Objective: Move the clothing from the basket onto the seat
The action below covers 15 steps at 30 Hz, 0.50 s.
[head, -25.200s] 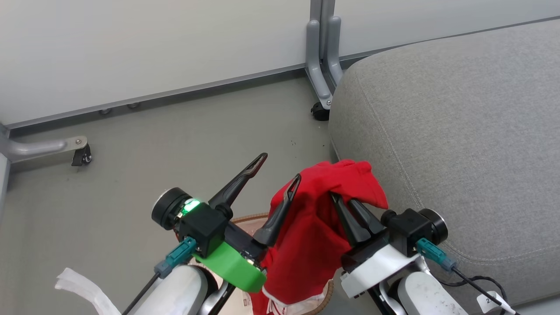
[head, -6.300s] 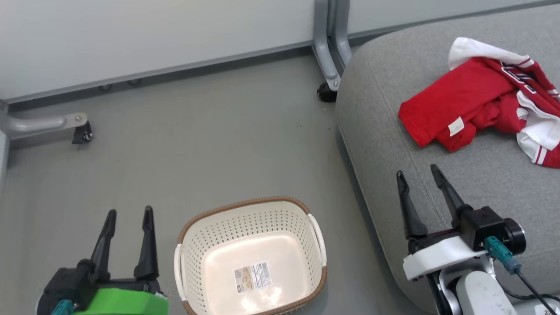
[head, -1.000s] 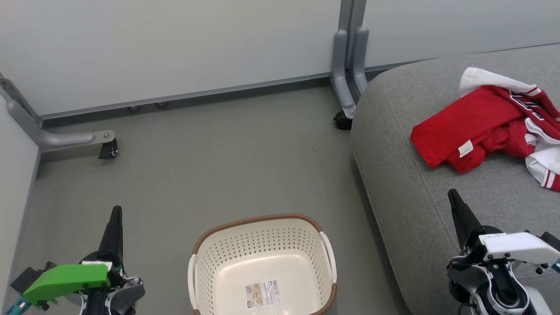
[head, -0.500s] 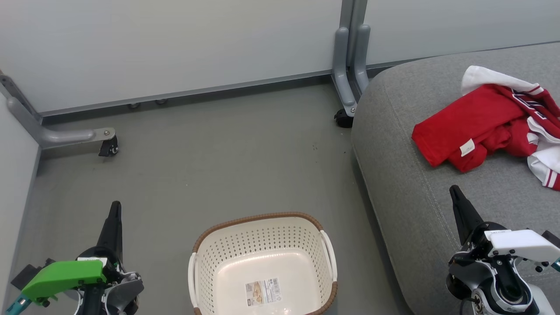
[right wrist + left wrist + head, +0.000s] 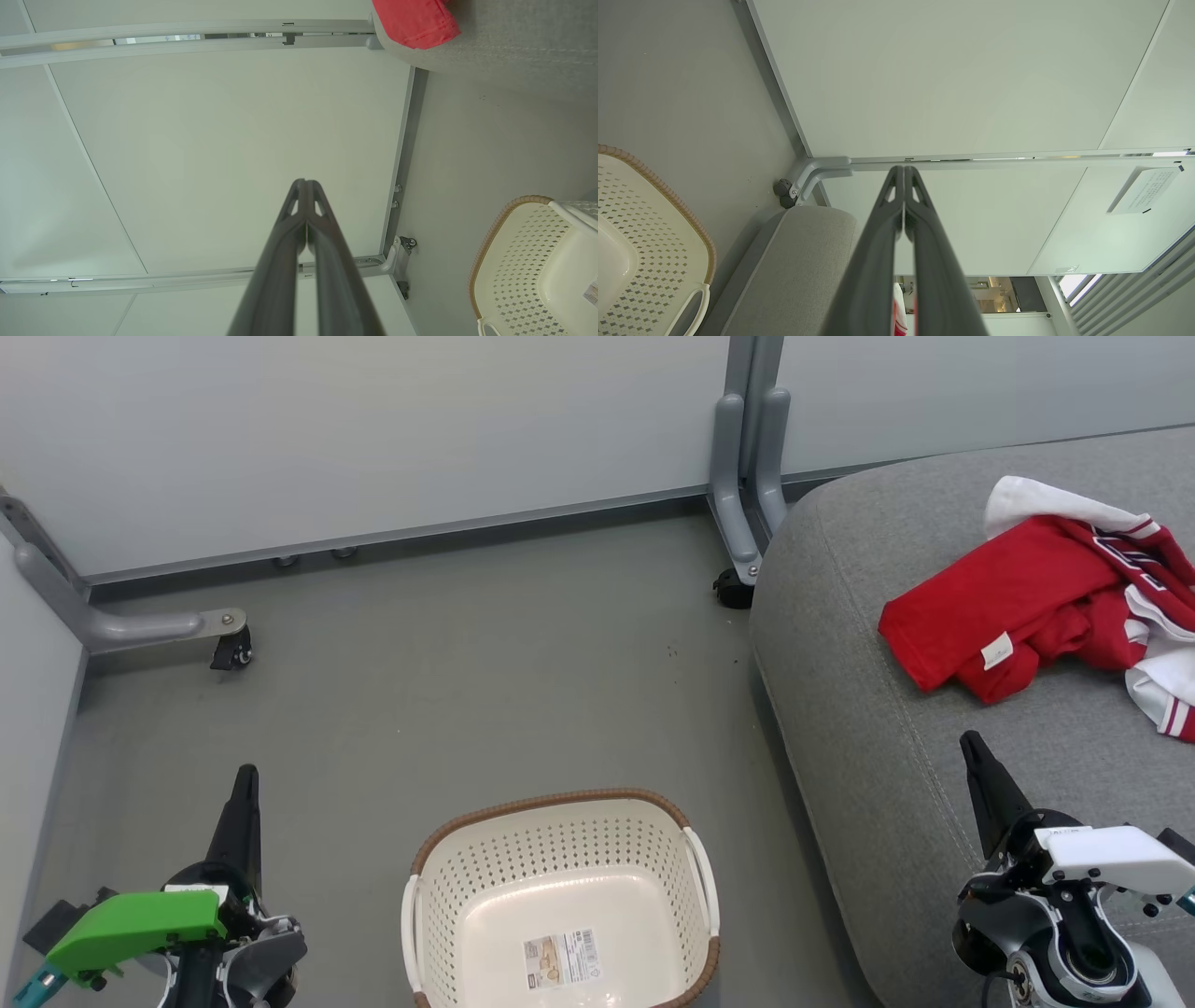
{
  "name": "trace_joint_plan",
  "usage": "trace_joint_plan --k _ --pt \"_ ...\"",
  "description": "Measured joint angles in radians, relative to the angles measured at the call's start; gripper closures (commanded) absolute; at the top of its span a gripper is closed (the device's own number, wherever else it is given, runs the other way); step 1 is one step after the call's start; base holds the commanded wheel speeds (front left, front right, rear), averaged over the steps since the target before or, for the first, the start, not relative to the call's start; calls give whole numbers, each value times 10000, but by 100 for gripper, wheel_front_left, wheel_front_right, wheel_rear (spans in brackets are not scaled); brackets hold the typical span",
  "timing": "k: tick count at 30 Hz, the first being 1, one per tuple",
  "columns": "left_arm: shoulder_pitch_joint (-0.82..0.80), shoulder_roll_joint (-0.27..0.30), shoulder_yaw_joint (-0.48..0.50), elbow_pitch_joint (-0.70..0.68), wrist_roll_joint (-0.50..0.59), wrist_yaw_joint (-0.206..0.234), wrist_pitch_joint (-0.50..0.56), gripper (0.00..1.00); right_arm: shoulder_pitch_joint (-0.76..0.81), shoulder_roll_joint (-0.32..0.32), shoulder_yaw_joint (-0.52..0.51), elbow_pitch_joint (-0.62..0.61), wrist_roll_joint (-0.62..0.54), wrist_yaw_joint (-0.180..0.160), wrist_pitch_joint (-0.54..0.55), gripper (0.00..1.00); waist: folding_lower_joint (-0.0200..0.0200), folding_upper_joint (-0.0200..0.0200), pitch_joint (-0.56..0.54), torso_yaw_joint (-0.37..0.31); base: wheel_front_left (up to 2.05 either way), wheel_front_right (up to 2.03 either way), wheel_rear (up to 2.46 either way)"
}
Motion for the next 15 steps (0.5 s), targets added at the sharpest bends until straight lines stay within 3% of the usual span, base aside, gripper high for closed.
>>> trace_joint_plan --k 15 --pt "-11 -40 33 2 31 0 44 100 -3 35 -50 2 -65 0 46 100 0 0 -1 0 0 0 0"
